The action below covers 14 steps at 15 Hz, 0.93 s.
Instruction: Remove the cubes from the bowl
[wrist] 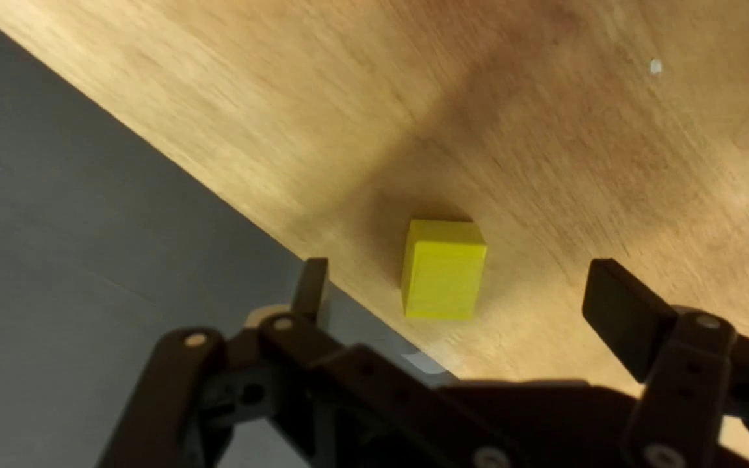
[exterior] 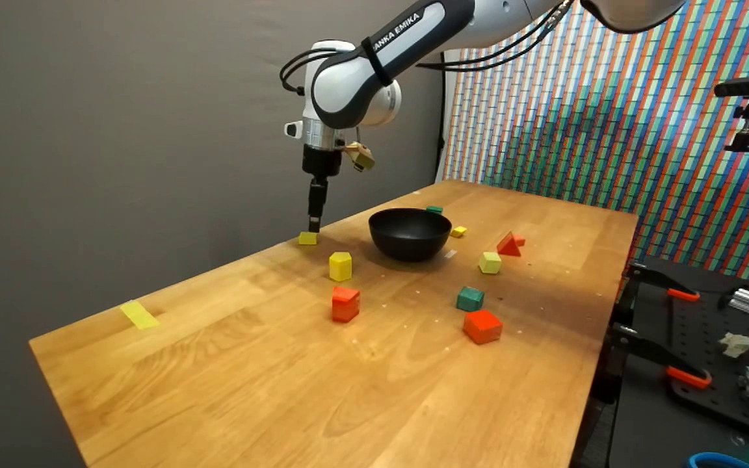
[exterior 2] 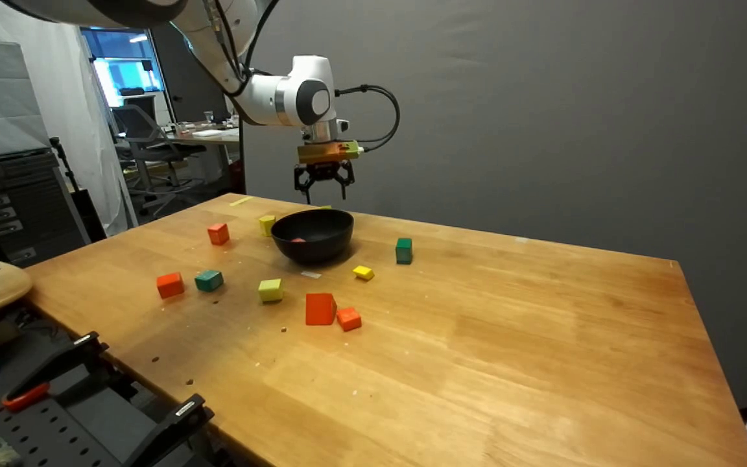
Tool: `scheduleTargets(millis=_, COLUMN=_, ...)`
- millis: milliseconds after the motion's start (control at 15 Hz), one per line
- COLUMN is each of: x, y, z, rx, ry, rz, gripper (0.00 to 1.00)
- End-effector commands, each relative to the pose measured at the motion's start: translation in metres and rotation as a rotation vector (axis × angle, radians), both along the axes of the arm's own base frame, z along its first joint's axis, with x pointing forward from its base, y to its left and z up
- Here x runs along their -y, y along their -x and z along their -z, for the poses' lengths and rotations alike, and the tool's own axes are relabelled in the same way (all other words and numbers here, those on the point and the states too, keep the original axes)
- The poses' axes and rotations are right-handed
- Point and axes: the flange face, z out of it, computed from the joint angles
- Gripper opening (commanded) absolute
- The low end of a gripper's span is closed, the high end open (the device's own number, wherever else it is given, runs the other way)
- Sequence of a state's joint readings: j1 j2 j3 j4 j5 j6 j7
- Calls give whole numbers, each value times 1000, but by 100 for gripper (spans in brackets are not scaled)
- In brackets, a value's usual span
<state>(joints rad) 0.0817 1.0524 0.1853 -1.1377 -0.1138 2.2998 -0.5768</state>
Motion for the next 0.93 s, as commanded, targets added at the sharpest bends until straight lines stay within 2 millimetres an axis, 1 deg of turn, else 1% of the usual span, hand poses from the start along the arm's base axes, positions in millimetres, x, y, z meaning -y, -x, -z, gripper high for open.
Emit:
scheduleTargets(millis=0, x=-16, y=-17, z=9, rx=-24, ry=-14, rz=-37, gripper=93)
scheduleTargets(millis=67, x=-19, y=-18, z=12, rx=-36, ry=-15, rz=-43, gripper=74)
scheduleTargets(millis=333, x=-22, y=-20, z=22, rx=-54, ry=-3, rz=-33, gripper=42)
scheduleTargets(millis=400, x=-20, y=-21, z=24, rx=-54, ry=-6, rz=-25, gripper=35)
scheduleTargets(millis=600, x=-14, y=-25, z=27, rx=-43, ry=-3, rz=-3, gripper=11)
scheduleTargets(millis=667, x=-10, y=-25, z=26, rx=-36, ry=0, rz=4, gripper=14)
scheduleTargets(millis=733, x=-7, y=-25, z=27, rx=-34, ry=5, rz=10, gripper=16)
scheduleTargets(millis=867, x=-1, y=-22, z=29, rx=-45, ry=19, rz=24, gripper=16)
